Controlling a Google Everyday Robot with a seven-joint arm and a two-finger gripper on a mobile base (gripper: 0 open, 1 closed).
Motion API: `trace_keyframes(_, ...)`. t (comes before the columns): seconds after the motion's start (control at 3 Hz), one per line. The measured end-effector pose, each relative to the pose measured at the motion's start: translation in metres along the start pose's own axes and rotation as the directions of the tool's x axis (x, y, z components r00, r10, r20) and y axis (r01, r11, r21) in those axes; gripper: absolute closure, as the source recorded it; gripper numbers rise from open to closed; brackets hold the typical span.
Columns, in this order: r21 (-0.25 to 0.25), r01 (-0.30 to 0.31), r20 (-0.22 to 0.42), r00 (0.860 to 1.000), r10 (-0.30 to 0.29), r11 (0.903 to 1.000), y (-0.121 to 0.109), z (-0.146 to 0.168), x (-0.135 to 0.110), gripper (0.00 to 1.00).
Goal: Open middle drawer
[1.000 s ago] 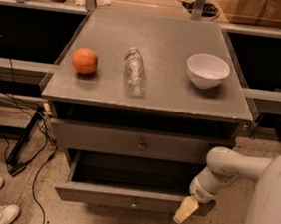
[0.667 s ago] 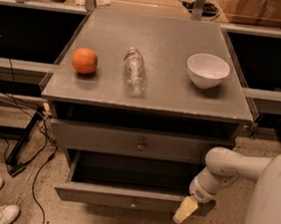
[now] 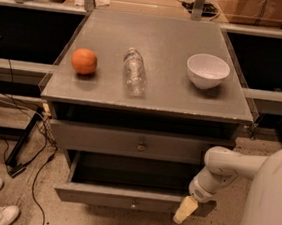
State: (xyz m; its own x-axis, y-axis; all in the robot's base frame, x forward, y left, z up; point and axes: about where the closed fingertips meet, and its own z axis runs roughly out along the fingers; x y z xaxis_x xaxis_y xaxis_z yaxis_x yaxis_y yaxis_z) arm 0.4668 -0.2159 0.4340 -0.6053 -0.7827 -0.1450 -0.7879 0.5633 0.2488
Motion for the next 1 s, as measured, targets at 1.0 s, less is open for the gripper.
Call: trace_keyframes(1.0,-0.067,0.061,-0.018,0.998,-0.062,0.9959,0.028,0.0,0.0,0.0)
